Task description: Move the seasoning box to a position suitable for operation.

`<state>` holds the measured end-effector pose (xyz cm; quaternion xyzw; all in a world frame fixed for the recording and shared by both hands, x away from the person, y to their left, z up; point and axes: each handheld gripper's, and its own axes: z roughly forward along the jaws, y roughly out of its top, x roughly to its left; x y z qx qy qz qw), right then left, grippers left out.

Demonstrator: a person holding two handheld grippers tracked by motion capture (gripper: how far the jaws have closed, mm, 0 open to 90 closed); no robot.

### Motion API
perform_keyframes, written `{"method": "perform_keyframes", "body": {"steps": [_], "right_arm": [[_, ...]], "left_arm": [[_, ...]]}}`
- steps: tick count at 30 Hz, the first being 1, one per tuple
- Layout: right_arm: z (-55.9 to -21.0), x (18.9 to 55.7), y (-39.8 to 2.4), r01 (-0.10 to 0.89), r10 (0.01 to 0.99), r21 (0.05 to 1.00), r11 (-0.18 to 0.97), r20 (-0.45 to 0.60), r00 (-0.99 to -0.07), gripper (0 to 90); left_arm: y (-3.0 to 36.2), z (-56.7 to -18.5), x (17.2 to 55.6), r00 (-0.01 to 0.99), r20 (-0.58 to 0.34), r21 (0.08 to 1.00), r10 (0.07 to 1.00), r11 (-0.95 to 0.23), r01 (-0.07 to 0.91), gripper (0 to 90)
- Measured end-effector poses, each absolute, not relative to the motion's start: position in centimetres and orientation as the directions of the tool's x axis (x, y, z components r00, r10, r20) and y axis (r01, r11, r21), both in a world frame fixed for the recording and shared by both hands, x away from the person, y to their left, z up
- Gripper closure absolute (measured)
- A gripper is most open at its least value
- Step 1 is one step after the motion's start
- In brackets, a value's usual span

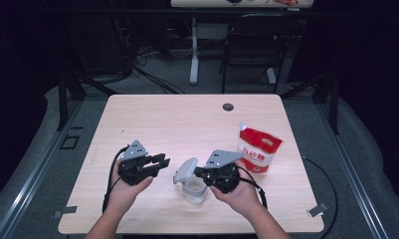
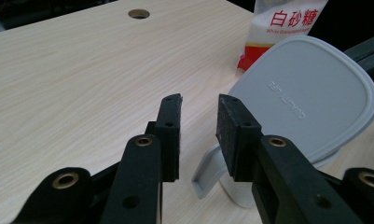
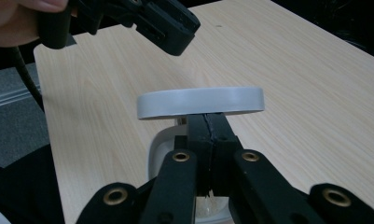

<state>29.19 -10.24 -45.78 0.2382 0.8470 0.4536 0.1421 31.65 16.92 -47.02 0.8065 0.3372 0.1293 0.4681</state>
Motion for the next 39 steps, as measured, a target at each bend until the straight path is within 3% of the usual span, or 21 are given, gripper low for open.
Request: {"method": "perform_keyframes", "body": {"steps": [39], "right_arm": [[-44.6,30.2,-7.1,0.235,0.498,0.835,0.498,-0.053,-0.865,87.7]], "left_arm": [[17.5,-47.2,31.9,0.717,-0.105,0.839,0.689,-0.326,0.436,71.2]]}}
